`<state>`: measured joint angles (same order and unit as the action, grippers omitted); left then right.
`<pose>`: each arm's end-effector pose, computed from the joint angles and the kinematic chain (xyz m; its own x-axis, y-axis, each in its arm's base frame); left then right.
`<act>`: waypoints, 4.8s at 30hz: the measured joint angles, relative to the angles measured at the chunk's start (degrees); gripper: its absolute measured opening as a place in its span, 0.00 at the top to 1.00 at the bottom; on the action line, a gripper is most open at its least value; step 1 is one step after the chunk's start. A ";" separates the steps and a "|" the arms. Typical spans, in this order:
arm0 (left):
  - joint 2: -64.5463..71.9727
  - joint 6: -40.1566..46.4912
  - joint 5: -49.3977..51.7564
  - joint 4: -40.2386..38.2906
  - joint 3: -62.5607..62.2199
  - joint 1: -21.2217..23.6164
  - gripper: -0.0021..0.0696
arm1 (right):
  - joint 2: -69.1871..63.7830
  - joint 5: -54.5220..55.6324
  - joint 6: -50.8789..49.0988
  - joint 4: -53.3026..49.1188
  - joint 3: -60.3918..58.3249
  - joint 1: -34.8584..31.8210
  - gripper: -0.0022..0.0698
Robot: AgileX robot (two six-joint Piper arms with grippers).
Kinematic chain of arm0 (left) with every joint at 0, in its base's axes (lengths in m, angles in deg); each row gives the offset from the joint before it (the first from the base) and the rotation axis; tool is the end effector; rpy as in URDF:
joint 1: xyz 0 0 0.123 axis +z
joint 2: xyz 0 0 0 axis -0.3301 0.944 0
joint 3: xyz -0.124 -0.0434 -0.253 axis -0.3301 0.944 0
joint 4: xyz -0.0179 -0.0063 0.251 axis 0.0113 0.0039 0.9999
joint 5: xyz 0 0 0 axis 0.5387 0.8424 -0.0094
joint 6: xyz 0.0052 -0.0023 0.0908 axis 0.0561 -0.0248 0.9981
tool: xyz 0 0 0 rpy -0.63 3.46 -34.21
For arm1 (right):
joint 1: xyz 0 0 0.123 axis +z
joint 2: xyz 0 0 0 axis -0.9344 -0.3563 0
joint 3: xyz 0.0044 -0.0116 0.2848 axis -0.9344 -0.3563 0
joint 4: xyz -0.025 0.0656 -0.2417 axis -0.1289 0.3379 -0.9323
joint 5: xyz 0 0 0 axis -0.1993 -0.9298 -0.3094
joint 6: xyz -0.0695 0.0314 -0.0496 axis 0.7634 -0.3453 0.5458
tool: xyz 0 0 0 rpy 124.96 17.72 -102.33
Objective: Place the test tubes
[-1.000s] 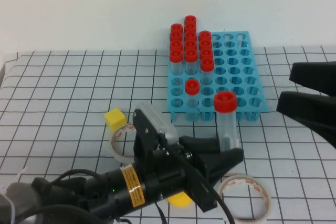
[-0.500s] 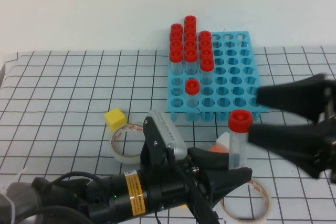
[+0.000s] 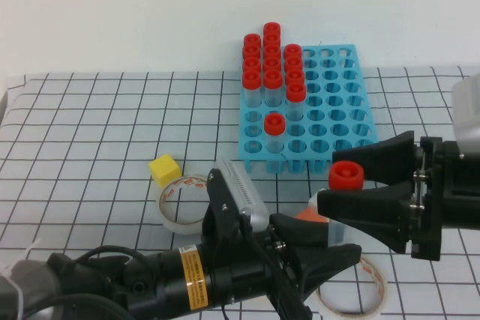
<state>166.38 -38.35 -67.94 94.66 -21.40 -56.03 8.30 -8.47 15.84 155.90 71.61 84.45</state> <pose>0.2064 -0.2240 0.2073 -0.2822 -0.1012 -0.9540 0.9225 0.2443 -0.2988 0.2214 0.1346 0.2737 -0.3042 -0.1289 -0.9438 -0.8867 0.4005 0.2311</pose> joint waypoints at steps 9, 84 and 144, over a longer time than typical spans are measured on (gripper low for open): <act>0.00 0.12 -0.09 0.00 -0.10 0.00 0.68 | -1.65 0.49 0.00 0.00 0.00 0.00 0.39; -88.27 -50.29 32.20 58.28 23.76 40.29 0.97 | 10.78 25.10 2.01 0.69 2.99 0.11 0.59; -88.40 -50.29 12.90 58.62 23.76 40.29 0.97 | -39.91 89.88 -124.51 -119.07 34.41 3.50 0.59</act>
<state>77.98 -88.63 -55.04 153.28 2.36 -15.74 -31.60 81.41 -108.67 36.83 106.02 87.95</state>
